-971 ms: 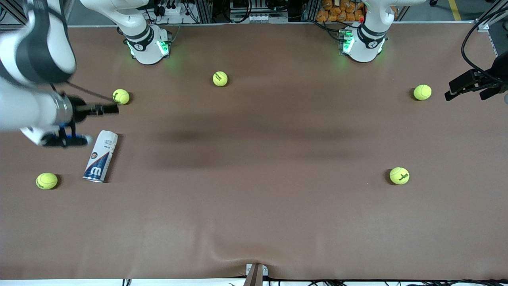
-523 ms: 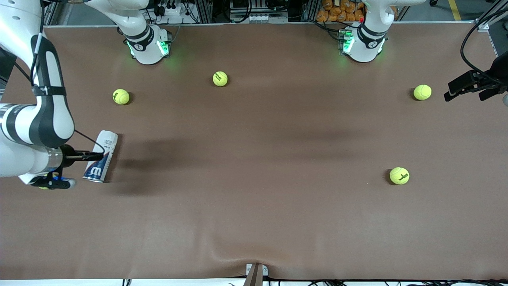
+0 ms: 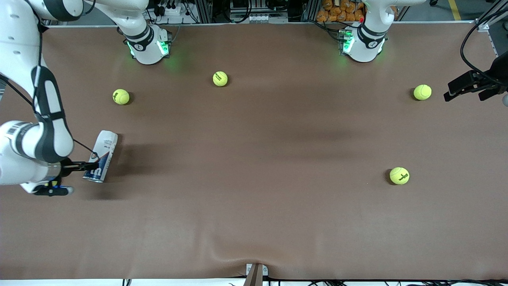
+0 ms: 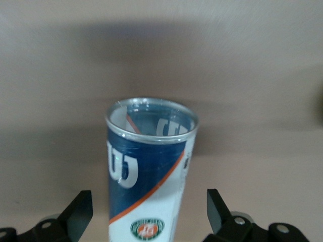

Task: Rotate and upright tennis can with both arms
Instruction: 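Reach the right gripper to the lying Wilson can and grasp it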

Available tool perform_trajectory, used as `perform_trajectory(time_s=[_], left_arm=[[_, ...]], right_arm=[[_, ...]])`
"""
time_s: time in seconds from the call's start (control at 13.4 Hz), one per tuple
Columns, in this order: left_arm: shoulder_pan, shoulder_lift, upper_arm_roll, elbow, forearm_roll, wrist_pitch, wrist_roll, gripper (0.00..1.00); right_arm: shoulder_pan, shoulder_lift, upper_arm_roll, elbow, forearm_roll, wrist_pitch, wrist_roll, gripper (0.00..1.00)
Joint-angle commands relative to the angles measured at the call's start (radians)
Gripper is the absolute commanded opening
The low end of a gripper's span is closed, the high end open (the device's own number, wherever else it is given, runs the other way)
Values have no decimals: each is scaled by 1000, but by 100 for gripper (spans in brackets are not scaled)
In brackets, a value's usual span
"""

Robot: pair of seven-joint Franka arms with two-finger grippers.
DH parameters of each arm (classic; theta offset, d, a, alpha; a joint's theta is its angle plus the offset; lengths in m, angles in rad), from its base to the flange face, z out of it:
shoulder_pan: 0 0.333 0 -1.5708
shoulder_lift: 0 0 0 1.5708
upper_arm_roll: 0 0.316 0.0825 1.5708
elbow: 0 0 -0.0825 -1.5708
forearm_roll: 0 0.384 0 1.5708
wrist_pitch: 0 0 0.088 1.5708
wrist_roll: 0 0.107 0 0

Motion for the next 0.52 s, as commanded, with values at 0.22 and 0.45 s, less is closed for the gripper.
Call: perform_trajectory(time_s=[0.22, 0.45], left_arm=[[2, 5, 2, 9, -16, -11, 10, 100], [2, 5, 2, 9, -16, -11, 10, 100]], right_arm=[[-8, 26, 20, -83, 29, 13, -26, 100], [-5, 24, 20, -94, 29, 13, -61, 100]])
